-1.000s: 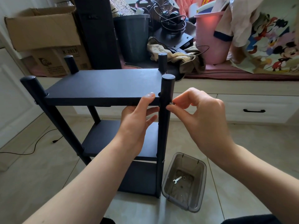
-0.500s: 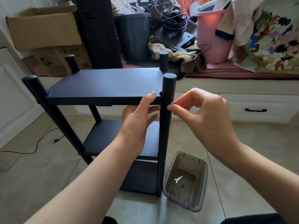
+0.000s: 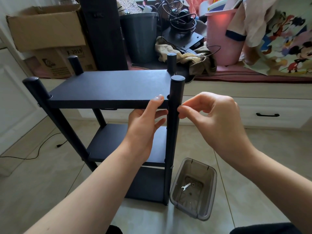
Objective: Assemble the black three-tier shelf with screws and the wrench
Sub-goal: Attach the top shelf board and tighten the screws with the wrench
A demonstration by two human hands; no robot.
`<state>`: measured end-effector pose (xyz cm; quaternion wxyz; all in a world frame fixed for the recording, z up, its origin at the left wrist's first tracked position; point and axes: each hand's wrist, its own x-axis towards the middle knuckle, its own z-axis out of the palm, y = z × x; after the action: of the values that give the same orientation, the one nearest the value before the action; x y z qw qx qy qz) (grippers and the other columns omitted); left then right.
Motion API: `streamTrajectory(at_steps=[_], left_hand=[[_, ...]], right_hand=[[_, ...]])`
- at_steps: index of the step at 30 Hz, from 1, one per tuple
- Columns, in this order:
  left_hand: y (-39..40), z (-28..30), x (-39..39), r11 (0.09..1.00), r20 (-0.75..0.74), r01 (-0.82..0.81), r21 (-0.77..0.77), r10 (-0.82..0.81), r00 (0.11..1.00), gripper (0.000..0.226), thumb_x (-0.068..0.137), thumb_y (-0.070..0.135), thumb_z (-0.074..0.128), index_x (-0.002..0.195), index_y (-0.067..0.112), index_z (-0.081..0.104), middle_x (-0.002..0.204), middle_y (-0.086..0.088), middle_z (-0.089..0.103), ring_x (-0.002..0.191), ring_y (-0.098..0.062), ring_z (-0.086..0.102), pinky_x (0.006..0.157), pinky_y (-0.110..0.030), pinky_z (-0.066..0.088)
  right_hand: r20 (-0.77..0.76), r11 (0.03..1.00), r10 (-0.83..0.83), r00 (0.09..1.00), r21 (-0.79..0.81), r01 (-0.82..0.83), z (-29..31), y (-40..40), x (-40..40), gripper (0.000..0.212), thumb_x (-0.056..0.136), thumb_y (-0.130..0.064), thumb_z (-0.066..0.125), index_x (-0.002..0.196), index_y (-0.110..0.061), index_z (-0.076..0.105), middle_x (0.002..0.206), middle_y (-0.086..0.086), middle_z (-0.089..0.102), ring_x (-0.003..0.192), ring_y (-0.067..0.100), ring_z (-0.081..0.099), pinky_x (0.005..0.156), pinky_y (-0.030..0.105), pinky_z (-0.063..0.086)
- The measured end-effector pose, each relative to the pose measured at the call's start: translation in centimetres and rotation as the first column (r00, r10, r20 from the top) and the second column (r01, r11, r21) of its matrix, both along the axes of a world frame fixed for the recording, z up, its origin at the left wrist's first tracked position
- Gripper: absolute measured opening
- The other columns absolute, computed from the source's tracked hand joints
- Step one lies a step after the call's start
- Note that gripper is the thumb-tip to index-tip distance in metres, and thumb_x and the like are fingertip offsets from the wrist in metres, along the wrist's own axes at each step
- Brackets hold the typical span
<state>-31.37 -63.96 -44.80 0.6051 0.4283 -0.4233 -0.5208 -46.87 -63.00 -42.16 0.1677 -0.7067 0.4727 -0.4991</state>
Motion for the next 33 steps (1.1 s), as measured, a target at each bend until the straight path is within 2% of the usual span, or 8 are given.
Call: streamTrajectory(at_steps=[11,15,18,23,26,28,30,33], left_hand=[[0.1,0.3,-0.3,0.999,-0.007,-0.03,0.028,0.031,1.0,0.023,0.099,0.031,0.058,0.096,0.011,0.071,0.111,-0.014,0.074,0.113,-0.034,0.066,0.108,-0.047,0.048],[0.3,0.5,-0.3,1.0,0.015,-0.03,0.005,0.03,0.999,0.024,0.1,0.029,0.057,0.088,0.015,0.074,0.102,-0.009,0.076,0.098,-0.023,0.07,0.101,-0.039,0.051],[0.4,0.6,-0.3,0.999,0.027,-0.039,-0.005,0.039,0.999,0.023,0.099,0.029,0.058,0.092,0.014,0.073,0.102,-0.006,0.076,0.093,-0.016,0.069,0.098,-0.036,0.052],[1.3,1.1,0.4,0.995,0.221,-0.086,0.046,0.074,0.972,0.027,0.094,0.042,0.063,0.097,0.019,0.077,0.095,0.005,0.079,0.086,-0.012,0.071,0.083,-0.027,0.052],[2.7,1.5,1.0,0.972,0.491,-0.203,-0.119,0.235,0.839,0.026,0.094,0.039,0.067,0.076,0.023,0.076,0.072,0.01,0.076,0.068,-0.01,0.071,0.074,-0.032,0.055],[3.2,1.7,1.3,0.85,0.658,-0.234,-0.471,0.516,0.548,0.035,0.094,0.04,0.066,0.065,0.021,0.072,0.058,0.01,0.069,0.055,-0.011,0.063,0.064,-0.034,0.054],[3.4,2.2,1.3,0.653,0.587,-0.169,-0.738,0.745,0.317,0.033,0.093,0.038,0.066,0.07,0.016,0.072,0.062,0.009,0.064,0.061,-0.016,0.06,0.061,-0.037,0.051],[2.7,2.5,1.6,0.559,0.535,-0.054,-0.827,0.813,0.229,0.022,0.089,0.031,0.073,0.094,0.011,0.074,0.088,0.0,0.069,0.093,-0.029,0.061,0.078,-0.05,0.052]], right_hand=[[0.258,0.961,0.101,0.961,0.226,-0.162,-0.3,-1.6,-1.0,0.022,0.07,-0.035,0.085,0.083,-0.021,0.074,0.08,-0.005,0.075,0.077,0.008,0.071,0.07,0.022,0.055],[0.426,0.824,0.181,0.886,0.427,-0.373,-0.9,-2.8,-1.5,0.055,0.063,-0.041,0.083,0.113,-0.025,0.067,0.102,-0.004,0.076,0.098,0.01,0.071,0.083,0.032,0.052],[0.601,0.661,0.327,0.729,0.406,-0.631,-0.9,-3.6,-1.5,0.068,0.075,-0.024,0.08,0.137,-0.029,0.051,0.118,0.007,0.071,0.112,0.022,0.067,0.096,0.04,0.051],[0.666,0.542,0.392,0.634,0.39,-0.745,-0.7,-4.4,-1.6,0.07,0.081,-0.014,0.07,0.141,-0.04,0.045,0.13,0.016,0.063,0.119,0.03,0.063,0.1,0.047,0.05],[0.672,0.547,0.356,0.649,0.414,-0.728,-0.8,-4.6,-1.7,0.072,0.078,-0.016,0.072,0.14,-0.043,0.047,0.134,0.019,0.058,0.12,0.03,0.062,0.1,0.049,0.05],[0.697,0.541,0.322,0.641,0.421,-0.728,-0.8,-4.7,-1.6,0.076,0.076,-0.016,0.074,0.142,-0.038,0.044,0.135,0.019,0.058,0.118,0.028,0.063,0.097,0.048,0.052],[0.714,0.529,0.298,0.634,0.429,-0.732,-0.9,-4.8,-1.6,0.077,0.075,-0.016,0.077,0.143,-0.032,0.044,0.134,0.017,0.06,0.117,0.026,0.064,0.097,0.048,0.051],[0.714,0.51,0.29,0.638,0.448,-0.734,-1.0,-4.9,-1.6,0.069,0.079,-0.016,0.075,0.141,-0.026,0.048,0.129,0.012,0.065,0.11,0.022,0.067,0.097,0.044,0.051]])
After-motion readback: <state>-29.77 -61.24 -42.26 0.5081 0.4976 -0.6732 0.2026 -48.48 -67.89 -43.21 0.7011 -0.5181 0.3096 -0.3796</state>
